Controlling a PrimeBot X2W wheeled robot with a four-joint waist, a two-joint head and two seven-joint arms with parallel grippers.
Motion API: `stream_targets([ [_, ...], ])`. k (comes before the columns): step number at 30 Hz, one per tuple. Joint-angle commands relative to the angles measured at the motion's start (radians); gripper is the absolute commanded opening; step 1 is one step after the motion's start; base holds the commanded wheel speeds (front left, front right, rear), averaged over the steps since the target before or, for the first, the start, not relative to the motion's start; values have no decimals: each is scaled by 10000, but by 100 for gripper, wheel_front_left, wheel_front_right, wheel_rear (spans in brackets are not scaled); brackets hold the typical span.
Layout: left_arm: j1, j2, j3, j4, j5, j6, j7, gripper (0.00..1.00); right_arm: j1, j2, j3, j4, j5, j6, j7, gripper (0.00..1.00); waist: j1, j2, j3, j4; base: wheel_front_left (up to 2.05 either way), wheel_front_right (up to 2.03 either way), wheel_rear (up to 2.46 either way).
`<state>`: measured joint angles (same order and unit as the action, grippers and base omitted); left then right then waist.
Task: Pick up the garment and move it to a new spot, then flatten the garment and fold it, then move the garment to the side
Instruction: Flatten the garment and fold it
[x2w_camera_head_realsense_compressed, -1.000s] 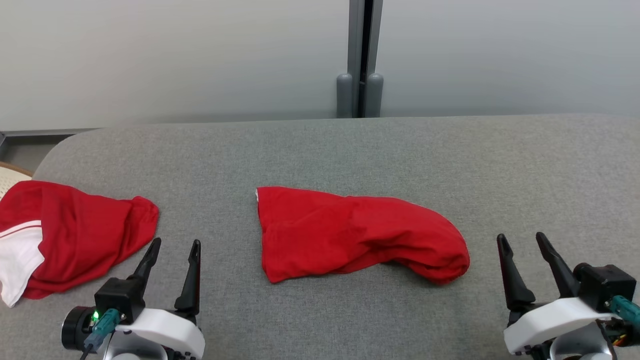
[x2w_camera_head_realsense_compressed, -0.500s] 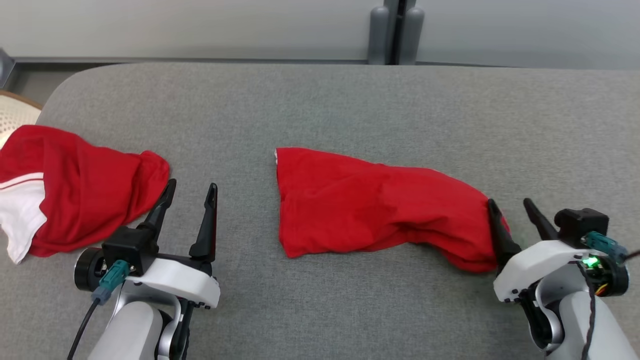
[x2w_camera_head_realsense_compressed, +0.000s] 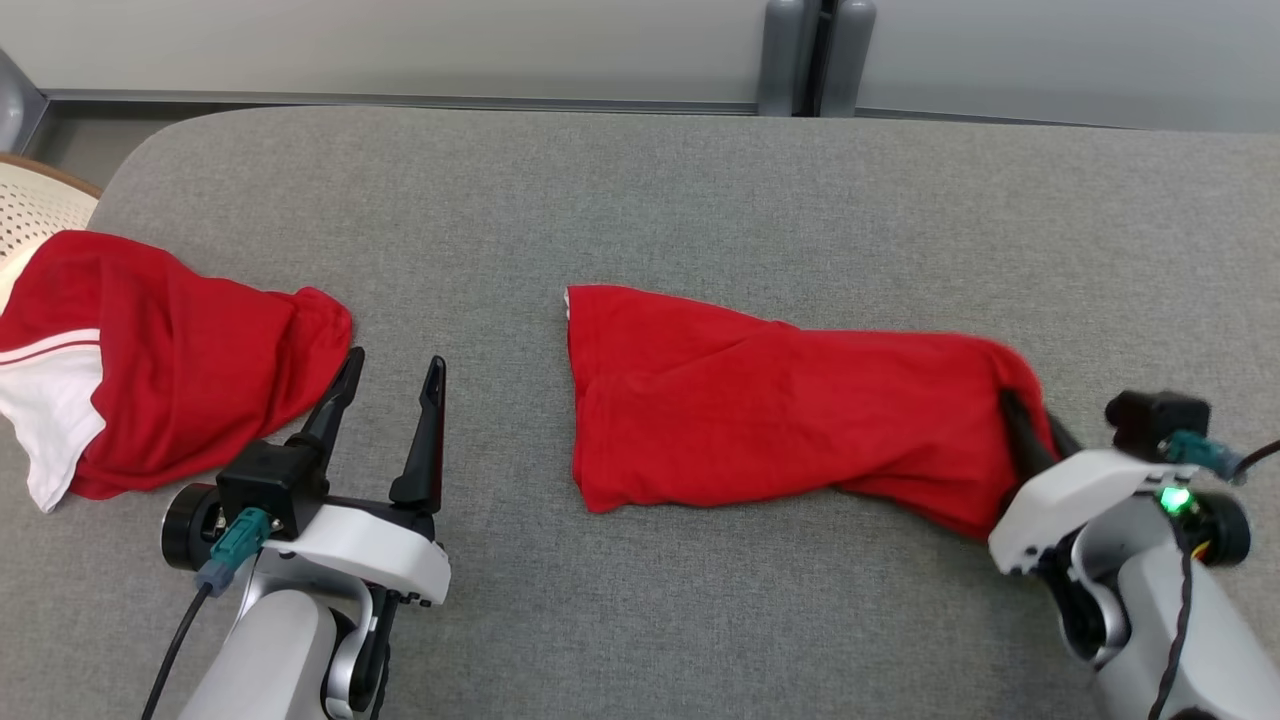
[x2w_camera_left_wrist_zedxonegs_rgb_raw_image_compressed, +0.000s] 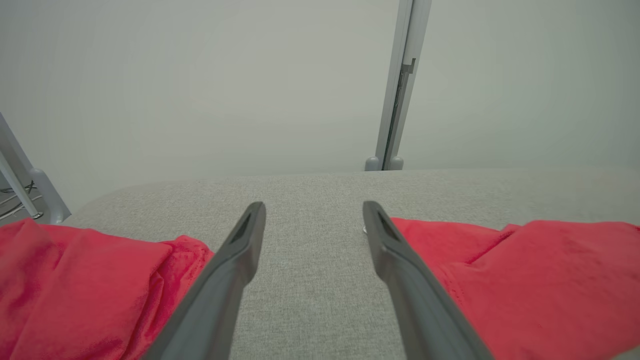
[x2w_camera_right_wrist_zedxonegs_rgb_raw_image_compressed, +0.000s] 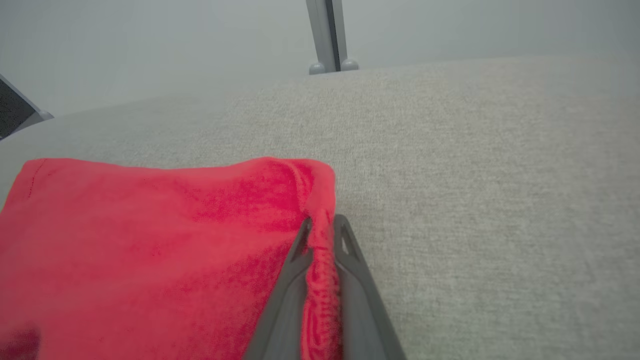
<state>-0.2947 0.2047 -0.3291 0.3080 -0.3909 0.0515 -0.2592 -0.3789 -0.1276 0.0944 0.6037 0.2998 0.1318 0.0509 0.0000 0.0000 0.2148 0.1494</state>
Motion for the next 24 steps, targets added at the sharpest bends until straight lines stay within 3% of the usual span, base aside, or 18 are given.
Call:
stream_targets([
  [1, -123, 10, 65, 40, 59, -43, -54, 100, -314, -126, -65, -187, -99, -19, -272, 0, 0, 0, -39, -29, 0, 0, 0],
  [8, 23, 3, 162, -12, 63, -41, -70, 100, -649, -292, 50, -1233, -950, -19, -1207, 0, 0, 0, -121, -238, 0, 0, 0],
  [16, 128, -34, 156, -47, 79, -83, -68, 100, 1208, -329, 741, -2474, -2377, -19, -1154, 0, 0, 0, -147, -408, 0, 0, 0],
  [24, 213, 10, 199, -10, 42, -43, -69, 100, 2936, 86, 564, -3139, -3134, -19, -724, 0, 0, 0, -245, -522, 0, 0, 0],
])
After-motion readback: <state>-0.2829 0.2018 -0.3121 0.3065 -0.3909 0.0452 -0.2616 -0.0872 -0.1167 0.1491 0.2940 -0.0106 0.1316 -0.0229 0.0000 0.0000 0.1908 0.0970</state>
